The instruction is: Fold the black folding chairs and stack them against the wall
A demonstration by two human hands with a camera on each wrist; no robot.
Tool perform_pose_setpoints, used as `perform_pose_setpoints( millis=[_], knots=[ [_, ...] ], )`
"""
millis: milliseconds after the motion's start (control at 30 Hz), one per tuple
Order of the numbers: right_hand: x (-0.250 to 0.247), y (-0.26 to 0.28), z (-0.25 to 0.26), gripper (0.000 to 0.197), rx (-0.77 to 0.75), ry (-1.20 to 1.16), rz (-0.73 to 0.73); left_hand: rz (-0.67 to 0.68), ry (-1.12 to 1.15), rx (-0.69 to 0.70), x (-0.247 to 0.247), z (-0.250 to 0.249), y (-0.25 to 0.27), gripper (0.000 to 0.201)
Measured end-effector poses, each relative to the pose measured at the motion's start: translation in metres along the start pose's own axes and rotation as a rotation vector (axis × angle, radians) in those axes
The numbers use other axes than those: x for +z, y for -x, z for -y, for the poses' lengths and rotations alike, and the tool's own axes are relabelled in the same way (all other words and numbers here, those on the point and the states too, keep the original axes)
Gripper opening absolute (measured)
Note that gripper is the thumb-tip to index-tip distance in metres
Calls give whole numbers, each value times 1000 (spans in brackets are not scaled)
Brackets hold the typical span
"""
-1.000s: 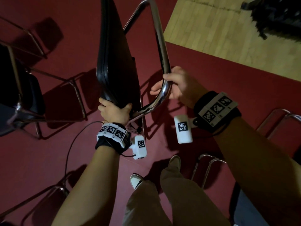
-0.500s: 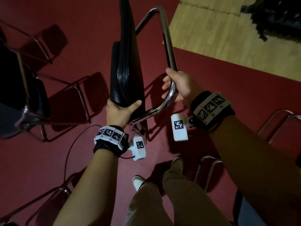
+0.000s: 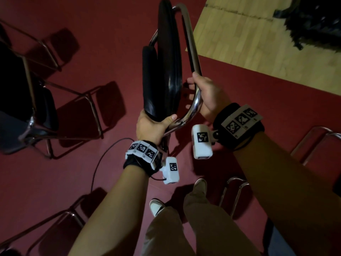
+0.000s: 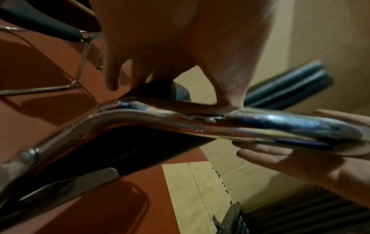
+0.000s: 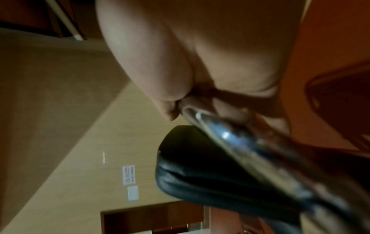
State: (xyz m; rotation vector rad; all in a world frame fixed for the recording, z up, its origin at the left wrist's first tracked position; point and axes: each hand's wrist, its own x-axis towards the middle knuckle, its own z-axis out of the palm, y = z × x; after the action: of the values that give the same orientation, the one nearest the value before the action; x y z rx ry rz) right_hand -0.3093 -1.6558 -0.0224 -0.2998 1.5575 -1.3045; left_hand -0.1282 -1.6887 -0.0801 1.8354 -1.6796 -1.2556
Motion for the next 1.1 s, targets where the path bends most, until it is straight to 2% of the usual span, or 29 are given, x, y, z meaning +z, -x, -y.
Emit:
perform_pose_setpoints(
  millis=[133, 233, 300, 367, 400, 433, 533, 633, 767, 867, 933, 1033, 1100],
  knots=[
    [-14, -3, -2, 71, 34, -120, -33, 34, 18, 34, 11, -6, 1, 90],
    [-16, -2, -8, 76, 60, -243, 19, 90, 36, 54, 12, -4, -1, 86],
    [-16, 1, -9, 62, 9, -244, -24, 144, 71, 80, 11, -2, -2, 72],
    [-20, 1, -8, 72, -36, -225, -56, 190, 68, 129, 11, -4, -1, 54],
    [-22, 5, -5, 80, -52, -229, -43, 197, 51, 152, 11, -5, -1, 49],
    [-25, 7, -3, 79, -82, -224, -1, 201, 35, 162, 14, -5, -3, 47],
    [-35, 8, -1, 46, -194, -99, 13, 205, 18, 143, 25, -8, -5, 55],
    [-43, 7, 0, 50, -311, -46, -7, 239, 12, 84, 38, 8, -16, 67],
    [-60, 0, 0, 50, -298, -30, -37, 254, 246, -89, 41, 8, -13, 56],
    [-77, -2, -2, 38, -285, -47, -63, 222, 355, -344, 48, 11, -7, 33],
    [-87, -4, -6, 32, -237, -133, -79, 261, 422, -469, 55, 12, 5, 29],
    [-106, -12, -14, 65, -138, -210, -131, 306, 570, -715, 76, 34, 5, 32],
    [-120, -15, -18, 86, -77, -254, -154, 314, 585, -854, 87, 50, -5, 34]
  ],
)
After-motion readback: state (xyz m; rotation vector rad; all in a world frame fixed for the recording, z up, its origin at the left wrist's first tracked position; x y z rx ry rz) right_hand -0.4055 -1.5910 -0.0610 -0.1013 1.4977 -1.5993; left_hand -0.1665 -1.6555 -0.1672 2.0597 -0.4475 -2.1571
